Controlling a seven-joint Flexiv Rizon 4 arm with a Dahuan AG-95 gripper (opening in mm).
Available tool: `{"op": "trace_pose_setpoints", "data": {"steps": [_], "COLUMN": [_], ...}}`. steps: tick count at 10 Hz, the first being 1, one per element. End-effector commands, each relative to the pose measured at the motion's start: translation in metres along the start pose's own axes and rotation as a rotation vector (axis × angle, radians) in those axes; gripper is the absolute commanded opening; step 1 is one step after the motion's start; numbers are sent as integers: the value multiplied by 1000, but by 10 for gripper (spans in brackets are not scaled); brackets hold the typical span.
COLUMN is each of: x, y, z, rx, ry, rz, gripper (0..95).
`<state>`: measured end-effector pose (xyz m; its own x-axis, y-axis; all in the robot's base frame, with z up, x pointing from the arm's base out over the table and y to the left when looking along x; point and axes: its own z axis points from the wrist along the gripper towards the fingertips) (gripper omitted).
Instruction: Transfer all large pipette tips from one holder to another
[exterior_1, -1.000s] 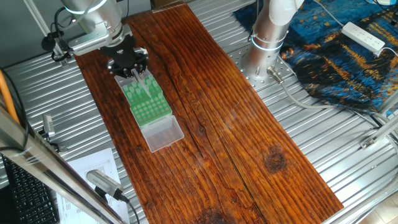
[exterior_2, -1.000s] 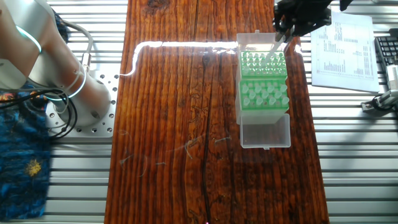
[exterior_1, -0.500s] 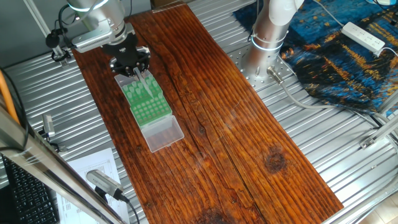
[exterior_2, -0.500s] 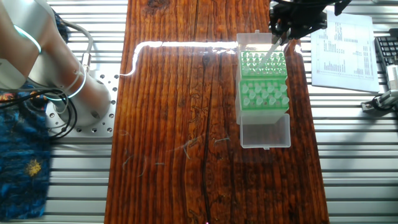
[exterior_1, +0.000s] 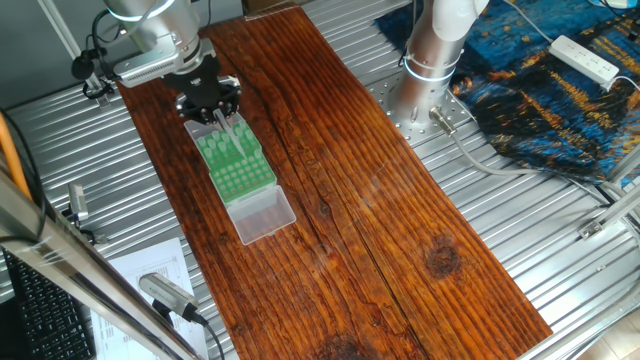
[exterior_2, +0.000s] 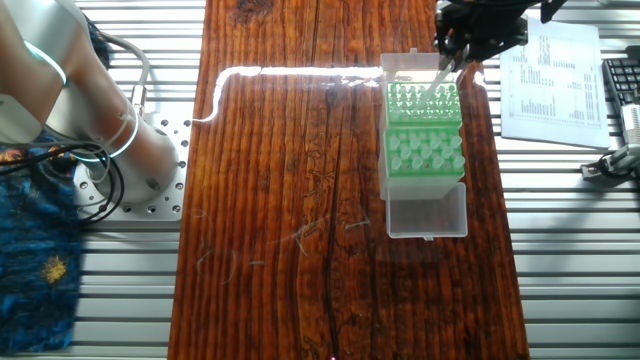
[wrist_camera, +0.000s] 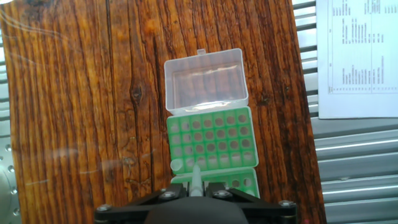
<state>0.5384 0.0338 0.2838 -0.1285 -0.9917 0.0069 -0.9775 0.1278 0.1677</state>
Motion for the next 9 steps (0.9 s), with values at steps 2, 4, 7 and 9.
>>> {"op": "trace_pose_setpoints", "data": {"steps": [2, 4, 7, 9], "x": [-1, -4, -3, -2], "y": [-1, -2, -1, -1], "z": [1, 3, 5, 4], "rx": [4, 5, 3, 2], "ry": [-1, 4, 2, 0], "rz": [12, 14, 8, -1], "gripper": [0, 0, 0, 0]}}
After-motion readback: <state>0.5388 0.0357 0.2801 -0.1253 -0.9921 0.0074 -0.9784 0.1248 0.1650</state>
